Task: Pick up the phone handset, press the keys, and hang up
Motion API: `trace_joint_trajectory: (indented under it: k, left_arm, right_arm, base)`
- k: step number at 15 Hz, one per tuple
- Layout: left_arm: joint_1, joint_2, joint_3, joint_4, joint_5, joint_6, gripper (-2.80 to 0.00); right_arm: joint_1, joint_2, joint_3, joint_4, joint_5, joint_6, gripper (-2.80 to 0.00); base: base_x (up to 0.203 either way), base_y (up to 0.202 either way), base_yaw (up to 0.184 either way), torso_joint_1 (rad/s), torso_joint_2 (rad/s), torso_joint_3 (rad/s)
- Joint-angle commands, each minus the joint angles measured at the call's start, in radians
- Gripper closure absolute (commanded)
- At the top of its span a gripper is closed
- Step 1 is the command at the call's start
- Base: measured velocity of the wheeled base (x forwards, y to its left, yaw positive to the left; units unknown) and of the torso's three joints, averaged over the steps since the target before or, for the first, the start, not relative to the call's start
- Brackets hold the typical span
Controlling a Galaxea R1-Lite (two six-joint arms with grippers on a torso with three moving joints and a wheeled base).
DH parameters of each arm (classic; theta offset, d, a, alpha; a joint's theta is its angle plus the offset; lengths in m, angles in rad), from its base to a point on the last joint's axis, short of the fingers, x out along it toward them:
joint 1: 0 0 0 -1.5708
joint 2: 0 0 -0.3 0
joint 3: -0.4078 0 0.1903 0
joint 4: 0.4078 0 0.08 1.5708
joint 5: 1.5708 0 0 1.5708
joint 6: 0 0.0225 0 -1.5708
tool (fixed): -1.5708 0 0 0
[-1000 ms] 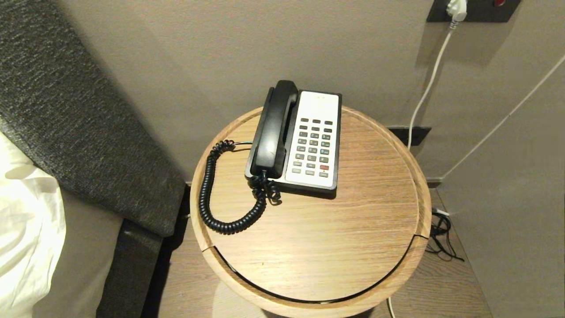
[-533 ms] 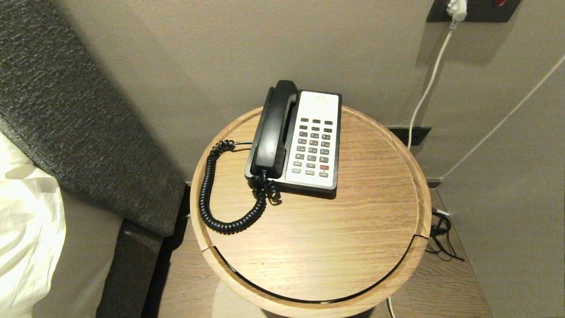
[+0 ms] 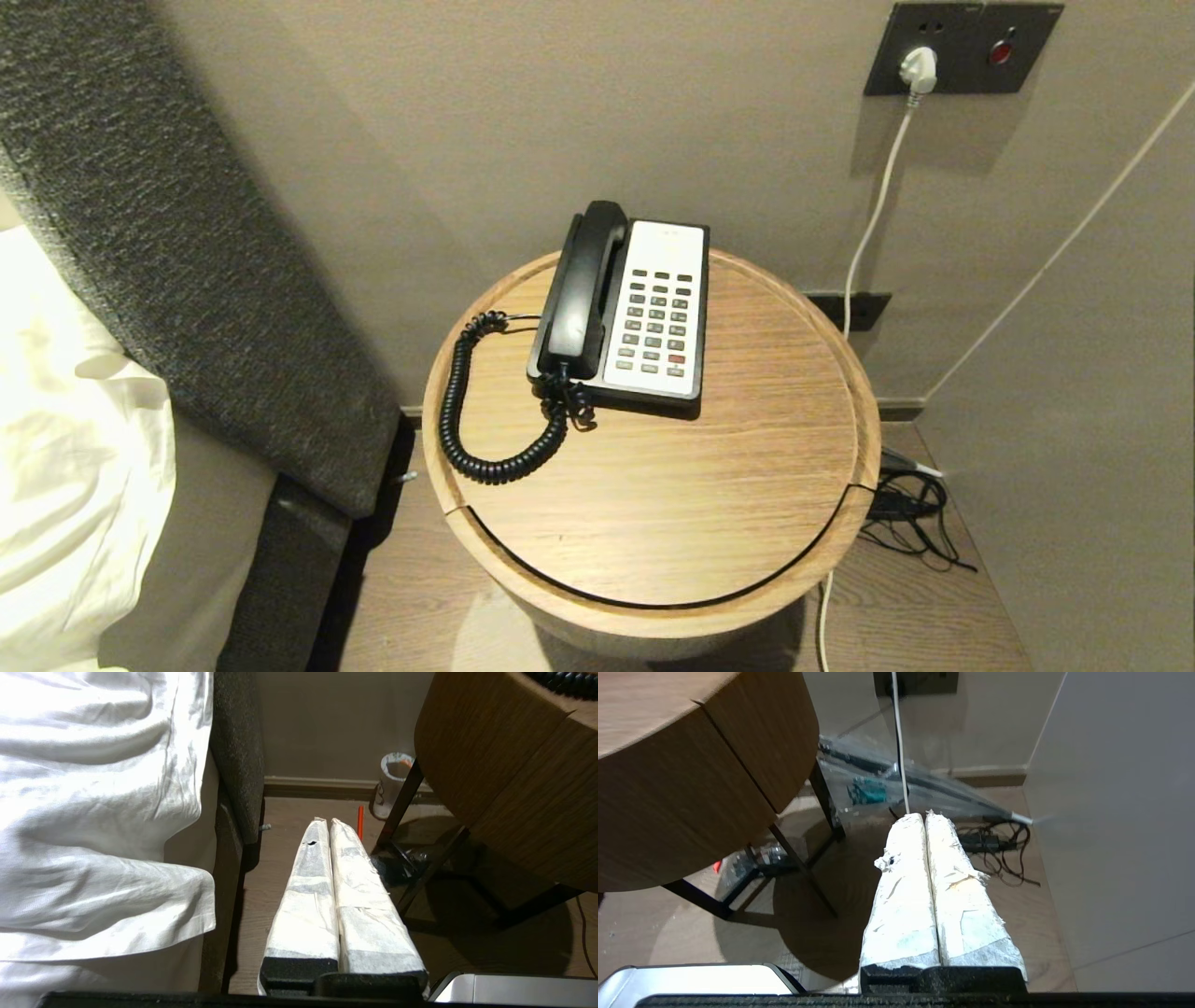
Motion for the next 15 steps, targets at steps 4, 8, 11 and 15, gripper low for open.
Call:
trace_joint_trajectory:
  k: [4,8,11,15]
  left_arm:
    - [0.000,0.000,0.000,-0.001,0.001,-0.003,0.00]
    - [0.000,0.000,0.000,-0.001,0.001,-0.003,0.00]
    - [0.000,0.000,0.000,-0.001,0.001,-0.003,0.00]
    - [0.000,0.000,0.000,-0.001,0.001,-0.003,0.00]
  right_arm:
    - [0.000,0.002,0.000,-0.001,0.000,0.000,0.00]
    - [0.000,0.002,0.000,-0.001,0.000,0.000,0.00]
    - [0.000,0.002,0.000,0.001,0.000,0.000,0.00]
    - [0.000,0.002,0.000,-0.001,0.000,0.000,0.00]
  base:
    - [0.000,0.000,0.000,0.003,0.00,0.208]
    - [0.000,0.000,0.000,0.001,0.00,0.193]
    - [0.000,0.000,0.000,0.003,0.01,0.206]
    - [0.000,0.000,0.000,0.002,0.00,0.200]
